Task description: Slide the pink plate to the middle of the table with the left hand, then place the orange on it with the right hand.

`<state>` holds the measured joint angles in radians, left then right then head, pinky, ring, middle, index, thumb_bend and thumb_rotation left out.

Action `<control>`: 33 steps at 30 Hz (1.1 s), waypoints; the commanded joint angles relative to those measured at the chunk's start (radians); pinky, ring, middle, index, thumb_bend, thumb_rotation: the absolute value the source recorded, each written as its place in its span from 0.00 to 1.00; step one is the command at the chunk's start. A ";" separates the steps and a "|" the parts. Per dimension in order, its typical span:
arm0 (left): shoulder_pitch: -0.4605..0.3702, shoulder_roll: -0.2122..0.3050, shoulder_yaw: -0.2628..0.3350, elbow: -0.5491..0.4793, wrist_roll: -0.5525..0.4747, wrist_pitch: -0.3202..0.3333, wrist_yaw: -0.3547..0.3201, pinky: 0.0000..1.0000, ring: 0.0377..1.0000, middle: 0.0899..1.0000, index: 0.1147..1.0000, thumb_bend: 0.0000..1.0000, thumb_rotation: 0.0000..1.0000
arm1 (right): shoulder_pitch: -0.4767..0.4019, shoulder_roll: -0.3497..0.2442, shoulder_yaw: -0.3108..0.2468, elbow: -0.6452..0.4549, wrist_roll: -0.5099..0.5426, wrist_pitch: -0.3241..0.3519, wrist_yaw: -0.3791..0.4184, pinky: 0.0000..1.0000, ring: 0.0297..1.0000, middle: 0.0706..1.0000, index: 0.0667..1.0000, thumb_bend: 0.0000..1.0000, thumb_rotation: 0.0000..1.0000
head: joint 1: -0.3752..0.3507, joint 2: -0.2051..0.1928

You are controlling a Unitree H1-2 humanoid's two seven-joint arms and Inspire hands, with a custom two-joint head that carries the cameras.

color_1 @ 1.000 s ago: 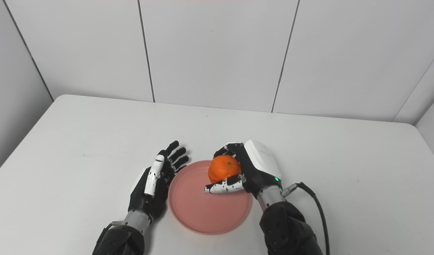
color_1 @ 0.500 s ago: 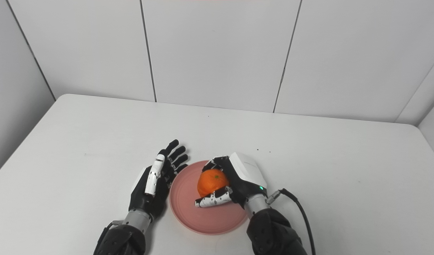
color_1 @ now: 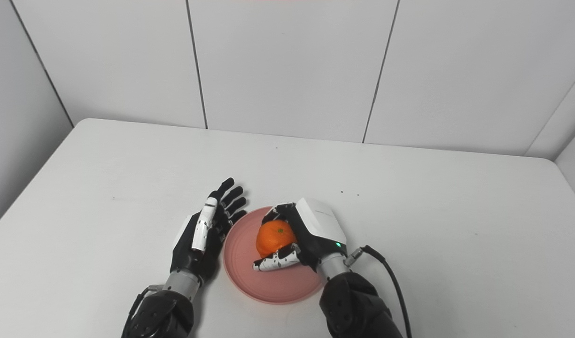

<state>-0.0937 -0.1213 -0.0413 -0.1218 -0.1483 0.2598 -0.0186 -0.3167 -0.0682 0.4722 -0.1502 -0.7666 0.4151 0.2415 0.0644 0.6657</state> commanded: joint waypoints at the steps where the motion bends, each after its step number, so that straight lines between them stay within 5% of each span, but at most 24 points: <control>1: -0.004 -0.008 -0.001 0.004 0.003 -0.001 0.004 0.90 0.91 0.91 0.89 0.37 1.00 | -0.016 0.000 0.008 -0.022 -0.015 -0.026 -0.003 0.38 0.46 0.42 0.49 0.53 0.00 | -0.001 0.001; 4: -0.004 -0.008 -0.002 0.000 0.004 0.003 0.004 0.89 0.90 0.91 0.89 0.37 1.00 | -0.010 -0.005 0.011 -0.036 -0.023 -0.026 -0.003 0.38 0.47 0.49 0.48 0.52 0.07 | -0.004 0.002; 6: -0.003 -0.005 -0.005 -0.001 0.009 0.007 0.005 0.89 0.90 0.90 0.89 0.38 1.00 | -0.008 -0.012 0.014 -0.048 -0.029 -0.024 0.008 0.40 0.51 0.58 0.62 0.79 0.07 | -0.005 0.003; 10: -0.003 -0.003 -0.002 0.000 0.000 0.006 -0.001 0.89 0.90 0.90 0.89 0.38 1.00 | -0.007 -0.029 0.024 -0.095 -0.053 0.005 0.062 0.41 0.55 0.65 0.72 0.93 0.15 | -0.007 0.005; 19: -0.001 -0.004 -0.002 -0.004 -0.002 0.009 -0.001 0.89 0.90 0.90 0.89 0.38 1.00 | 0.002 -0.050 0.010 -0.154 -0.063 0.004 0.151 0.72 0.82 0.85 0.85 1.00 0.24 | -0.011 0.006; 33: 0.001 0.006 0.003 -0.003 -0.010 0.003 -0.013 0.90 0.91 0.91 0.90 0.38 1.00 | 0.004 -0.070 -0.014 -0.193 -0.047 -0.042 0.155 0.84 0.90 0.92 0.93 1.00 0.39 | -0.038 0.004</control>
<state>-0.0936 -0.1176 -0.0410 -0.1222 -0.1496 0.2592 -0.0255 -0.2923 -0.1358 0.4728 -0.2989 -0.8211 0.4154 0.4194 0.0261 0.6703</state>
